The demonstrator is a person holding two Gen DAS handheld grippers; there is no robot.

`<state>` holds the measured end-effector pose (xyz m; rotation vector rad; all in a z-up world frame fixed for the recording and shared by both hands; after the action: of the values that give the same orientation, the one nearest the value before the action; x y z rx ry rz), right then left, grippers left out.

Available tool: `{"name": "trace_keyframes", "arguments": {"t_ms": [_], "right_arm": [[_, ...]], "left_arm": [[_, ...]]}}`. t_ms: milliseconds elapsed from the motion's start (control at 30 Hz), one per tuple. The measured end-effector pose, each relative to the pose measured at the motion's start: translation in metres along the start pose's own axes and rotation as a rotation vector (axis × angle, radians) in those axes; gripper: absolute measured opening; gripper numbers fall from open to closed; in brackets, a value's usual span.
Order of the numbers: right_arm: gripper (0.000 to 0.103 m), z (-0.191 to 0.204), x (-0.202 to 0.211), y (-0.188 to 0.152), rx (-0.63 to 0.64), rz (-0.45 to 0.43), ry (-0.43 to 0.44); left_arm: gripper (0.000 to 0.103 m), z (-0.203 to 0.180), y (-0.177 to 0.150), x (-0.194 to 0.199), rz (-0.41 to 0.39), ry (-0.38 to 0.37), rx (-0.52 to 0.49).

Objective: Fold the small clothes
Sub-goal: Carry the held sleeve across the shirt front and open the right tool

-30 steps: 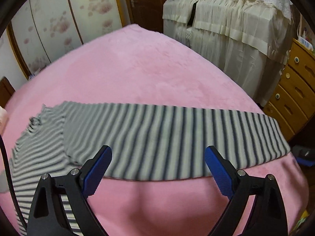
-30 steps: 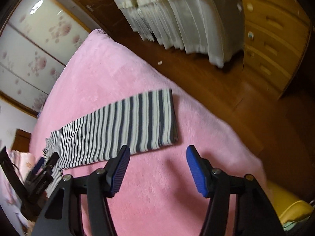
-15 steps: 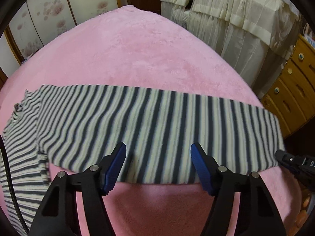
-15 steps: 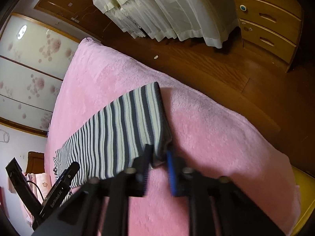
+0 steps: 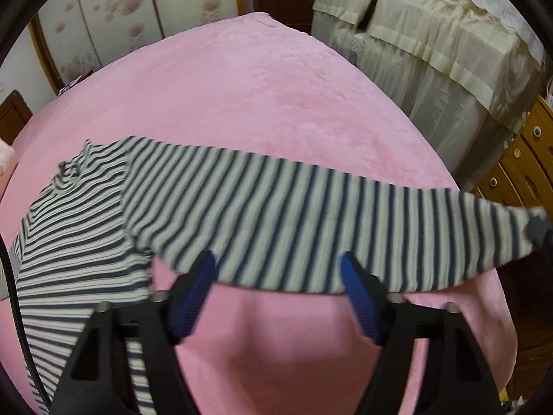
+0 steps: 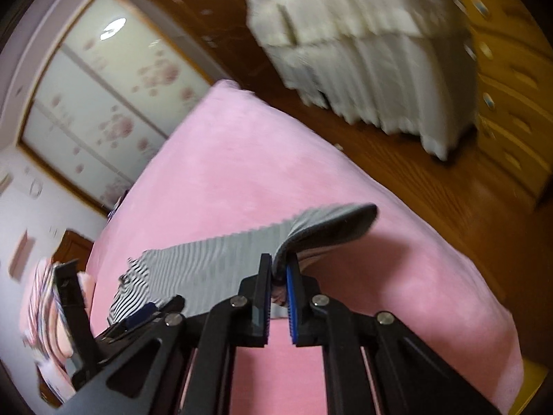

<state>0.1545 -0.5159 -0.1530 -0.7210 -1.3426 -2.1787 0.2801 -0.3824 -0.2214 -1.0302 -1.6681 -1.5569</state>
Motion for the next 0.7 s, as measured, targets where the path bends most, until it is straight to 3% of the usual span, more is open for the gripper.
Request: {"name": "trace_keyframes", "arguments": {"t_ms": [100, 233, 400, 700], "right_arm": [[0.008, 0.041, 0.007, 0.017, 0.088, -0.026, 0.025], [0.008, 0.096, 0.012, 0.035, 0.198, -0.052, 0.063], [0.008, 0.169, 0.003, 0.054, 0.329, -0.058, 0.101], [0.008, 0.311, -0.05, 0.04, 0.519, 0.019, 0.239]], "left_arm": [[0.092, 0.024, 0.004, 0.013, -0.018, 0.023, 0.003], [0.092, 0.054, 0.008, 0.024, -0.002, 0.009, 0.01], [0.092, 0.11, 0.025, 0.05, -0.058, 0.013, 0.056], [0.092, 0.248, 0.034, 0.076, -0.1, 0.009, 0.212]]}}
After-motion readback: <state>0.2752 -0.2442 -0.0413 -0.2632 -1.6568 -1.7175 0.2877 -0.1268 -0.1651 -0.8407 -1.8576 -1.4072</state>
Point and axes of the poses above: each gripper's, at about its wrist camera, not at the fingertips, and x roughly against the way its jaws point, z to its left, y to its top, the point moved 7 cm from there along -x, roughly the way its jaws point, and after that the axes turned 15 degrees about x, right-handed, at the moved point
